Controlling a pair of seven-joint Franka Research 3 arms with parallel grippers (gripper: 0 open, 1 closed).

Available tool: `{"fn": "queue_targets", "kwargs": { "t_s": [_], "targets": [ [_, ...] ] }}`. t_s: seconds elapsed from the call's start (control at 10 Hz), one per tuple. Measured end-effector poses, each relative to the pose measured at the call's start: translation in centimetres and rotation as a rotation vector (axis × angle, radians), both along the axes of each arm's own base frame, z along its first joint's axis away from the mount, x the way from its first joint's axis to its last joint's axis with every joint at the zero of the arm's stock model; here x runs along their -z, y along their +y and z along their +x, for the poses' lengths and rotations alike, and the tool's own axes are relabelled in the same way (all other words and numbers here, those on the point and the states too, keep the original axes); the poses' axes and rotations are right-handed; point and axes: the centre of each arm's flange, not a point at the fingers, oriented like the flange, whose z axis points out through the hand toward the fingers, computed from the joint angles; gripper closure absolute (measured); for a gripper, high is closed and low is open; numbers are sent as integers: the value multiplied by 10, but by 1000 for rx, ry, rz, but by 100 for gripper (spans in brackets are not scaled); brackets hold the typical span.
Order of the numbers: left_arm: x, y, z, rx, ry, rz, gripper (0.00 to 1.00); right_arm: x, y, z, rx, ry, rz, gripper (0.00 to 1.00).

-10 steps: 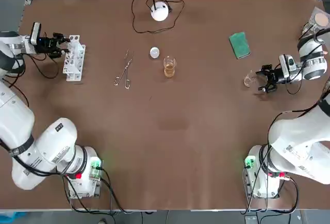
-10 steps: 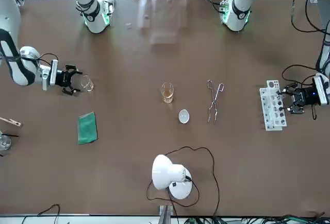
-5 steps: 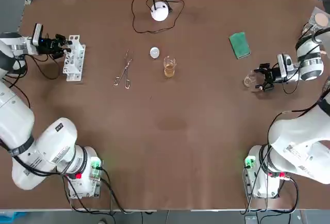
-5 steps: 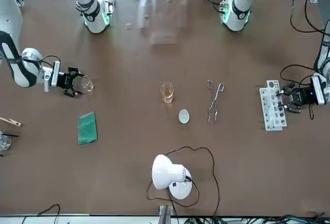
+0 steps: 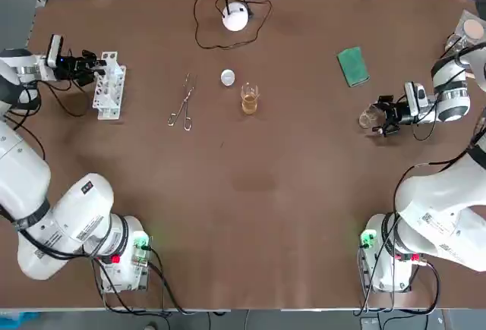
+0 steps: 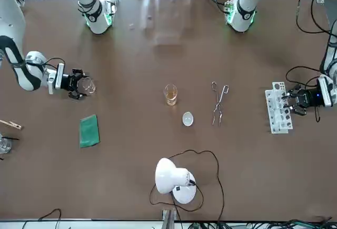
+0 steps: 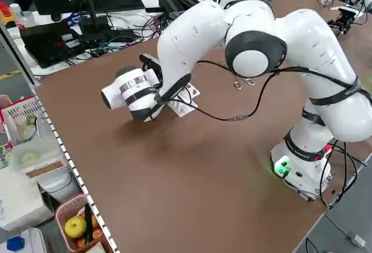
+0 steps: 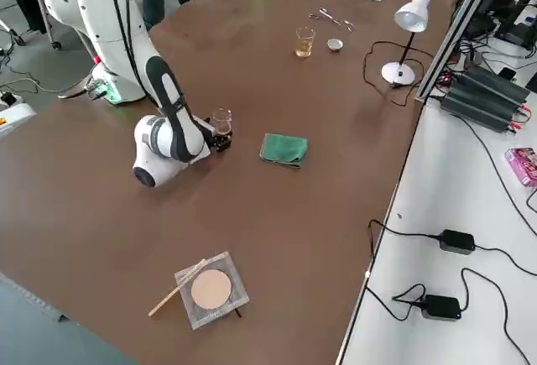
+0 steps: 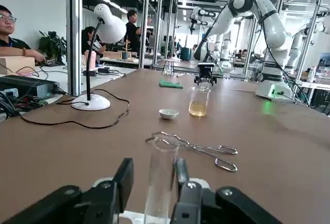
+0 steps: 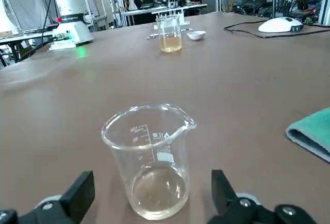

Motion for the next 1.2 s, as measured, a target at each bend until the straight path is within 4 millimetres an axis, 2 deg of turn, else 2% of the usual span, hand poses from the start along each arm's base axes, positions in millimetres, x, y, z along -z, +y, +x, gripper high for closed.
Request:
{"fn": "queue_targets", "kwargs": {
  "t_s": [0.3, 0.5, 0.6, 0.9, 1.2],
  "targets": [
    [10, -4, -2, -2, 9, -33, 59, 0, 3, 1, -1, -1, 9, 0],
    [11, -5, -2, -4, 8, -40, 62, 2, 8, 3, 3, -2, 20, 0],
    [11, -4, -2, -6, 8, -41, 67, 2, 13, 5, 2, -2, 25, 0],
    [15, -3, -3, -20, 9, -55, 65, 7, 30, 10, -19, 1, 36, 0],
    [16, 0, -5, -26, 10, -57, 64, 8, 31, 10, -21, -8, 38, 0]
  ]
}}
